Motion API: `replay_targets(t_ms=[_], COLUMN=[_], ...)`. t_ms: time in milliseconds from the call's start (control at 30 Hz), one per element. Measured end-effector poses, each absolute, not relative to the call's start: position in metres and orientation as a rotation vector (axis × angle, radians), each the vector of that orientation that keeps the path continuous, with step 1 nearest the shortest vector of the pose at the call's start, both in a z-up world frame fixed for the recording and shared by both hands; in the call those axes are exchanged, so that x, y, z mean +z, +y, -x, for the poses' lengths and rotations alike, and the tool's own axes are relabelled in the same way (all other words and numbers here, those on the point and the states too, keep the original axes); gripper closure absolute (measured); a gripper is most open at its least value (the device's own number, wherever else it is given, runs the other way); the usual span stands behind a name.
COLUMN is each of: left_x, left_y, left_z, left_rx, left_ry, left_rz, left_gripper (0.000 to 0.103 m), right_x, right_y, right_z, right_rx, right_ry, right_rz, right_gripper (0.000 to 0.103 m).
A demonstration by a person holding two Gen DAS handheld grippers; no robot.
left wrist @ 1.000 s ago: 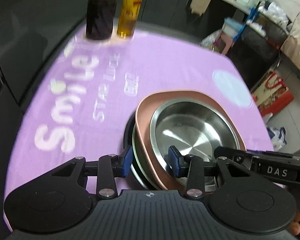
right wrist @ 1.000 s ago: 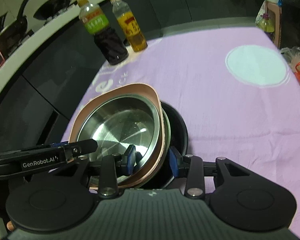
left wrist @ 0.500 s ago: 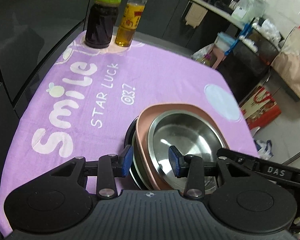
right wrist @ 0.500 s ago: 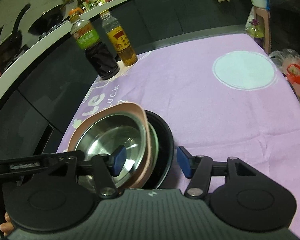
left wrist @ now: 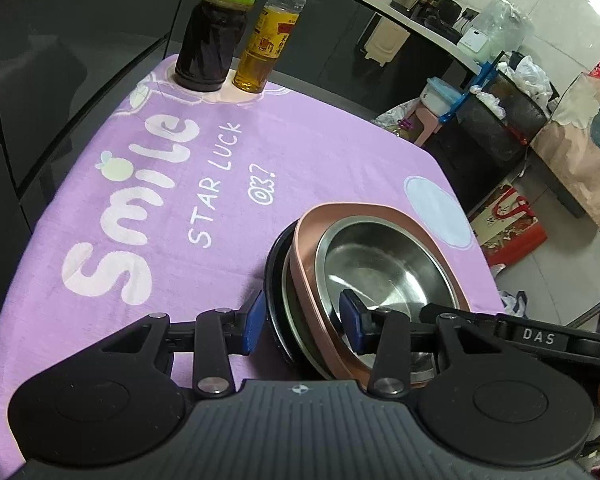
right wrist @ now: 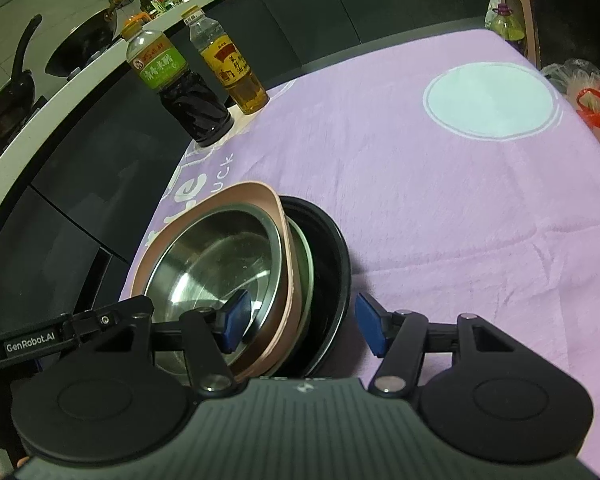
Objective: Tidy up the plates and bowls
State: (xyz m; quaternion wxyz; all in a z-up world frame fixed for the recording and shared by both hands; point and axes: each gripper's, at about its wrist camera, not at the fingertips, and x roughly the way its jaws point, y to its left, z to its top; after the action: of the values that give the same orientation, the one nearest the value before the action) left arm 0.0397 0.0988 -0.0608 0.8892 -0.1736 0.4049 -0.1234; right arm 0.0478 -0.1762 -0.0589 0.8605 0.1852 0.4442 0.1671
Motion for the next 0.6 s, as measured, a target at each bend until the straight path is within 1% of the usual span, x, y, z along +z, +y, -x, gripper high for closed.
replay_targets(t_ms=[133, 367, 600], left_x=[-0.068, -0.077, -0.081], left_y=[0.100, 0.104, 0.101], left_z=[-0.044, -0.049, -0.056], left_rx=[-0.262, -0.269, -0.277], left_ry=[0.862, 0.887, 0.905], left_rz=[0.396, 0.455, 0.442], left_gripper=[0.059, 0.056, 0.055], right_x=[-0.063, -0.067, -0.068], right_y=[-0.175, -0.175, -0.172], right_z=[-0.050, -0.054, -0.057], right_rx=[0.354, 0.348, 0.361], right_ry=[0.950, 0.969, 0.967], right_rz=[-0.403, -0.425, -0.426], right_gripper=[0.056, 0.054, 0.053])
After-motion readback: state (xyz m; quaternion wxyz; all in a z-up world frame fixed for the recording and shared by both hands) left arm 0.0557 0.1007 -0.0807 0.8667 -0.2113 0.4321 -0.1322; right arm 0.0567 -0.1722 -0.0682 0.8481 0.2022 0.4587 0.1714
